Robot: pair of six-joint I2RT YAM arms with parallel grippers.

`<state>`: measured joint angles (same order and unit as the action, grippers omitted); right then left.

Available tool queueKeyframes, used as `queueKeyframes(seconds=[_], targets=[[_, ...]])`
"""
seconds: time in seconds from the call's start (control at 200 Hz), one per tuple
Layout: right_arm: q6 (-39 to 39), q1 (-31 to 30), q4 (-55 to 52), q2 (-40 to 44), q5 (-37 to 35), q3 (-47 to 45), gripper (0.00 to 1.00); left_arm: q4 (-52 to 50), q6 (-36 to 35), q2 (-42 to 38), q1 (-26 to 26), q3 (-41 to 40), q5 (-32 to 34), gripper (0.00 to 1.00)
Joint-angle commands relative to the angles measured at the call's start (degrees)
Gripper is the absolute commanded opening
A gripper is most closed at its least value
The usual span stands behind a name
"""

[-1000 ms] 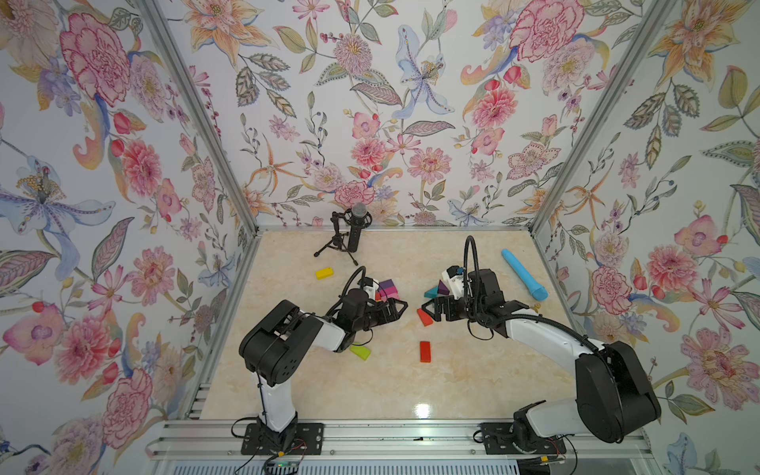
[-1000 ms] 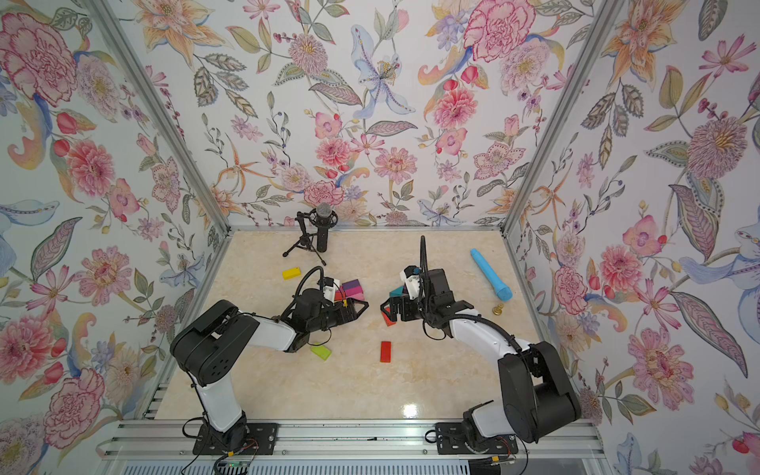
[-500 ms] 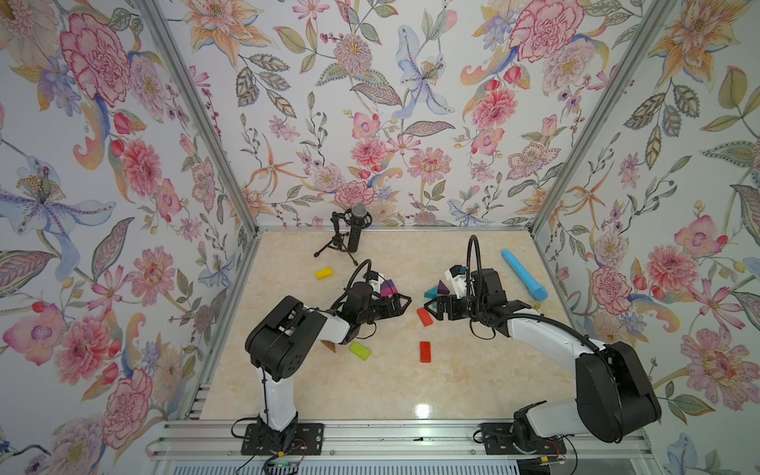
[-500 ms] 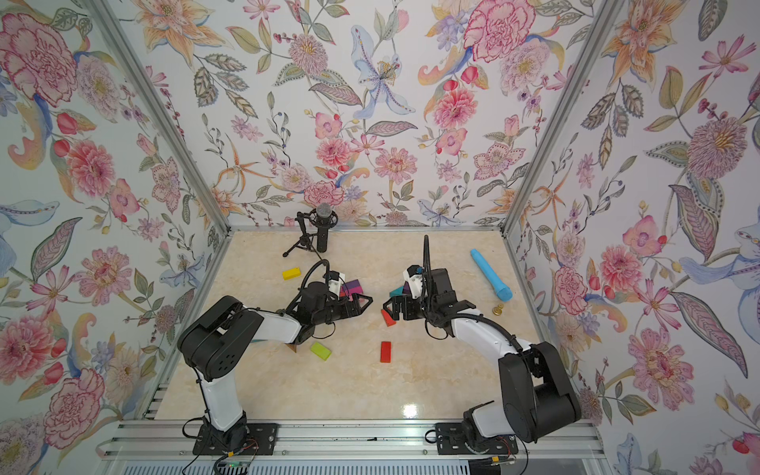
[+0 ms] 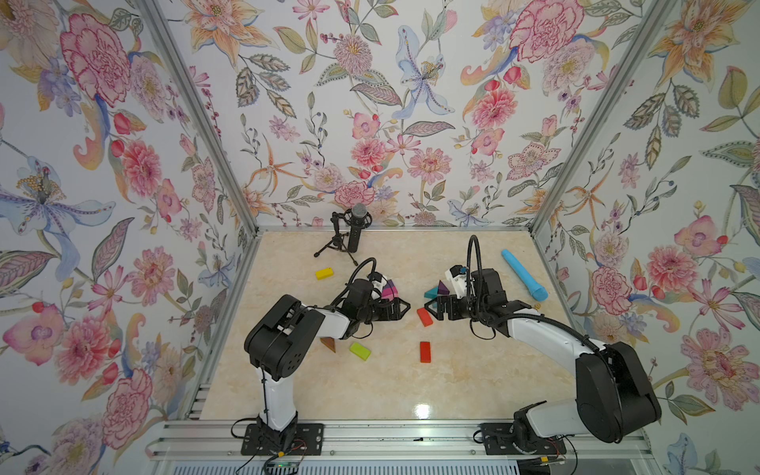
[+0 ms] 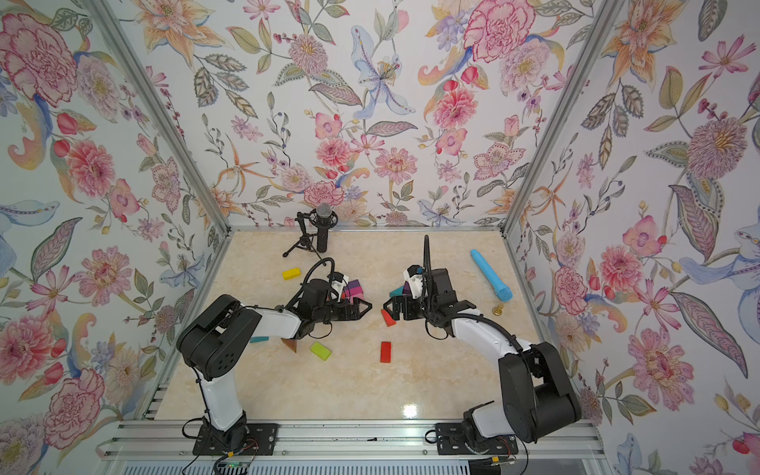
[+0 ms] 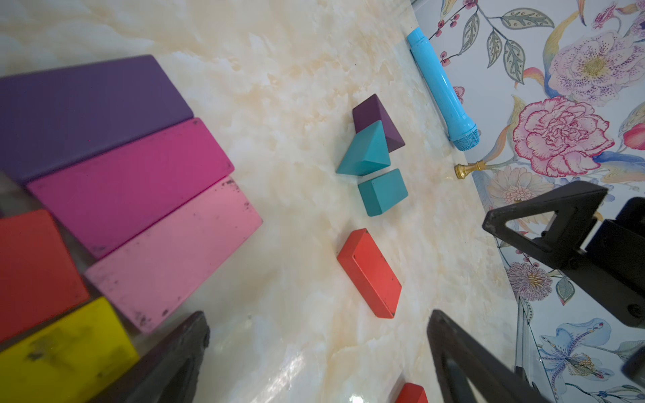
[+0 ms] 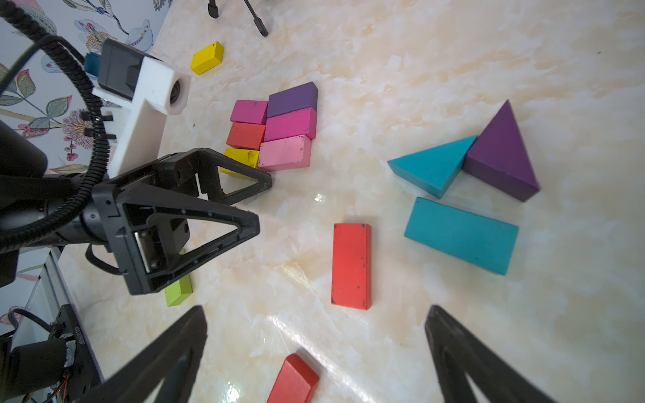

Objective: Assemble a piece of candy with building blocks
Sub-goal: Assemble the building blocks at the center of the board.

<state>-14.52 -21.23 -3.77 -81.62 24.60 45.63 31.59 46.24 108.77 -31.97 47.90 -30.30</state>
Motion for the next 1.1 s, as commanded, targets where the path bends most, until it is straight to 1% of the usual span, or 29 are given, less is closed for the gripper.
queueKeyframes(seconds=[0.0, 0.37, 0.58, 0.665, 0.751, 0.891, 0.991, 1.096], targets=[[0.5, 0.0, -0.9, -0.1, -0.5, 1.6, 1.0, -2.5, -3.3, 0.0, 1.0, 0.4, -0.9, 0.99], [0.4, -0.7, -1.1, -1.0, -1.0, 2.7, 1.0, -6.6, -7.7, 1.5, 2.6, 3.1, -0.9, 0.99], [0.4, -0.8, -1.2, -1.5, -1.1, 3.1, 1.0, -6.4, -8.0, 0.5, 2.8, 4.3, -4.3, 0.99], [0.4, -1.0, -1.2, -1.8, -1.1, 3.5, 1.0, -7.4, -8.4, -1.7, 2.7, 4.4, -5.5, 0.99], [0.4, -1.1, -1.1, -1.9, -1.1, 3.6, 1.0, -10.8, -9.5, -5.4, 2.7, 3.4, -5.5, 0.99], [0.5, -1.3, -1.1, -1.8, -1.3, 3.5, 1.0, -19.3, -12.7, -11.5, 3.1, 0.0, -1.8, 0.99], [0.6, -1.5, -0.8, -2.4, -1.2, 3.8, 1.0, -19.0, -12.0, -13.8, 4.2, -3.9, -1.4, 0.99], [0.6, -1.9, -0.6, -2.4, -1.2, 3.8, 1.0, -18.6, -11.5, -15.0, 4.1, -6.0, -1.3, 0.99]])
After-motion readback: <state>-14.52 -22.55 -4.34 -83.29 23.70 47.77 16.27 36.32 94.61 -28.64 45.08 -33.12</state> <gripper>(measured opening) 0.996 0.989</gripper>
